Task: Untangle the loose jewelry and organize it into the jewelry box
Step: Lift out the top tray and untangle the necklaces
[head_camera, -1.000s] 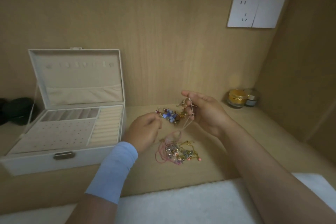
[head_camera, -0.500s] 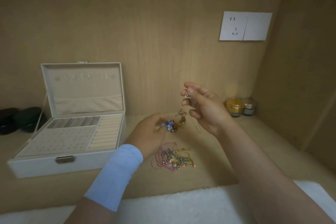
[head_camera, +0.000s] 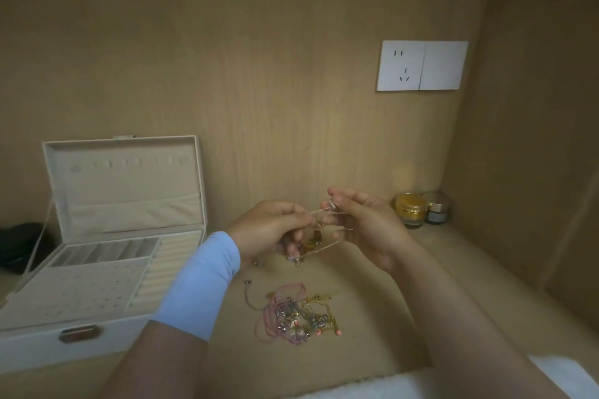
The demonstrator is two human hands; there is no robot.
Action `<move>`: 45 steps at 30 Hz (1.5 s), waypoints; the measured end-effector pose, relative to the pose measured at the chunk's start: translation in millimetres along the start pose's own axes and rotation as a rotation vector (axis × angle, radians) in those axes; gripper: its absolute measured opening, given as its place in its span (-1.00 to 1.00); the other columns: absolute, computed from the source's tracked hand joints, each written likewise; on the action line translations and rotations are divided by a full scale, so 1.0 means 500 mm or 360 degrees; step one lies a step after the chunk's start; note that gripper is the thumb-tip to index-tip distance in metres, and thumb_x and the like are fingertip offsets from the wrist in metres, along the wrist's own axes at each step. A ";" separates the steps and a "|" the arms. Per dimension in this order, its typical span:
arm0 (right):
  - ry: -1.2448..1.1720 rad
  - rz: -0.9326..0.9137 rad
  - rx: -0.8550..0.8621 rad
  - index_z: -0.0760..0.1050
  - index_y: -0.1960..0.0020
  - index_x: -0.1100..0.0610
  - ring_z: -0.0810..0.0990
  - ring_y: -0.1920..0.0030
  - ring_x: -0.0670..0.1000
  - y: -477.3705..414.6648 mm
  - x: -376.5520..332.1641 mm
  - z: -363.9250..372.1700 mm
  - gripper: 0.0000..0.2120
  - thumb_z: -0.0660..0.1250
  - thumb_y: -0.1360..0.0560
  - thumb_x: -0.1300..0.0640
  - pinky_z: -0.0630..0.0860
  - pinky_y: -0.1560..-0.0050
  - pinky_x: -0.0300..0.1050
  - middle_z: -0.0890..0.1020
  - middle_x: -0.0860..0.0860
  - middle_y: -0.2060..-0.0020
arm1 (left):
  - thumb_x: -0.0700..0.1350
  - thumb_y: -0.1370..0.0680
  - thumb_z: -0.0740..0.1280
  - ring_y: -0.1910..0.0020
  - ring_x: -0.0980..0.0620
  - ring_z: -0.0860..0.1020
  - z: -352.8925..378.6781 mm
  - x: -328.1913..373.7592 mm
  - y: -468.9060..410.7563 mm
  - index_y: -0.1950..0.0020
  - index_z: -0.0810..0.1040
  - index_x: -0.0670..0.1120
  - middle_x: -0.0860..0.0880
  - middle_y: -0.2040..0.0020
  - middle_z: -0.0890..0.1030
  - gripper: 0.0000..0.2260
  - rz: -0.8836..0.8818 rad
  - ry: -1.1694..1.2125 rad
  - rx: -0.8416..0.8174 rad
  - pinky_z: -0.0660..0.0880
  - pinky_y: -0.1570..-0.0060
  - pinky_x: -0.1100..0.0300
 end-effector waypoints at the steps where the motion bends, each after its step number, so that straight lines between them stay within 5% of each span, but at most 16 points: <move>1: -0.0020 0.0046 -0.0018 0.57 -0.15 0.18 0.65 0.29 0.00 -0.003 0.009 -0.001 -0.85 0.30 -0.60 0.26 0.53 0.40 -0.17 0.70 0.09 0.16 | -0.19 -0.61 0.28 0.51 0.06 0.42 -0.007 0.000 -0.003 0.12 0.55 -0.15 -0.03 0.41 0.47 -0.87 0.0017 0.0032 0.0014 0.42 0.47 0.28; 6: 0.0094 0.0141 -0.0324 0.60 -0.20 0.20 0.53 0.26 -0.03 -0.007 0.041 0.025 -0.65 0.47 -0.46 0.10 0.39 0.26 -0.17 0.64 0.09 0.12 | -0.17 -0.61 0.28 0.52 0.07 0.33 -0.028 0.001 -0.013 0.06 0.57 -0.17 0.00 0.42 0.40 -0.88 0.0057 0.0154 -0.0014 0.54 0.36 0.15; 11: 0.0294 0.0108 -0.0405 0.60 -0.14 0.22 0.62 0.23 -0.04 -0.012 0.058 0.029 -0.66 0.38 -0.43 0.49 0.61 0.10 -0.13 0.66 0.04 0.17 | -0.16 -0.61 0.28 0.54 0.09 0.30 -0.048 0.010 -0.012 0.04 0.58 -0.17 0.03 0.44 0.38 -0.88 0.0105 0.0106 0.0019 0.47 0.46 0.19; 14: 0.0292 0.0122 -0.0351 0.59 -0.09 0.27 0.66 0.28 -0.01 -0.015 0.065 0.024 -0.67 0.31 -0.44 0.58 0.64 0.18 -0.15 0.65 0.10 0.19 | -0.16 -0.61 0.28 0.54 0.08 0.30 -0.065 0.015 -0.010 0.06 0.56 -0.15 0.02 0.44 0.38 -0.88 0.0135 0.0133 0.0087 0.35 0.52 0.25; 22: 0.0685 0.0103 -0.0491 0.61 -0.11 0.26 0.66 0.21 -0.04 0.003 0.072 0.035 -0.80 0.33 -0.54 0.42 0.51 0.30 -0.24 0.71 0.11 0.12 | -0.16 -0.60 0.29 0.54 0.10 0.31 -0.097 0.046 0.001 0.08 0.59 -0.13 0.02 0.40 0.45 -0.88 0.0243 -0.0020 0.0232 0.21 0.52 0.31; 28: 0.0566 0.0119 -0.0444 0.59 -0.14 0.27 0.70 0.18 0.01 0.002 0.068 0.032 -0.69 0.33 -0.47 0.54 0.60 0.24 -0.20 0.72 0.16 0.13 | -0.12 -0.56 0.35 0.51 0.05 0.34 -0.128 0.049 0.010 0.10 0.59 -0.17 0.09 0.47 0.50 -0.87 0.0259 -0.0450 0.0492 0.30 0.48 0.30; 34: 0.0774 0.0087 -0.0299 0.64 -0.07 0.19 0.64 0.30 -0.11 -0.004 0.077 0.031 -0.75 0.42 -0.46 0.43 0.43 0.35 -0.30 0.71 0.02 0.26 | -0.15 -0.57 0.34 0.53 0.06 0.33 -0.126 0.069 0.024 0.06 0.60 -0.21 0.03 0.43 0.48 -0.87 0.0307 -0.0316 0.0451 0.25 0.50 0.28; 38: 0.0862 0.0114 -0.0418 0.66 -0.08 0.22 0.61 0.32 -0.08 0.004 0.077 0.040 -0.84 0.42 -0.51 0.32 0.41 0.30 -0.28 0.72 0.11 0.20 | -0.15 -0.57 0.35 0.54 0.08 0.32 -0.112 0.081 0.023 0.10 0.60 -0.16 0.06 0.46 0.48 -0.89 0.0371 -0.0309 0.0442 0.26 0.53 0.30; 45: 0.0714 0.0111 -0.0333 0.68 -0.04 0.14 0.65 0.18 -0.02 0.009 0.064 0.028 -0.86 0.37 -0.55 0.26 0.51 0.05 -0.18 0.72 0.06 0.18 | -0.05 -0.56 0.33 0.41 0.14 0.47 -0.138 0.077 0.036 0.14 0.60 -0.03 0.06 0.36 0.59 -0.88 0.0290 -0.1079 0.0542 0.34 0.31 0.25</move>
Point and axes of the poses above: each hand's wrist, its own y-axis away from the middle knuckle, its own z-axis out of the palm, x = y × z, the point moved 5 cm from there along -y, towards the middle knuckle
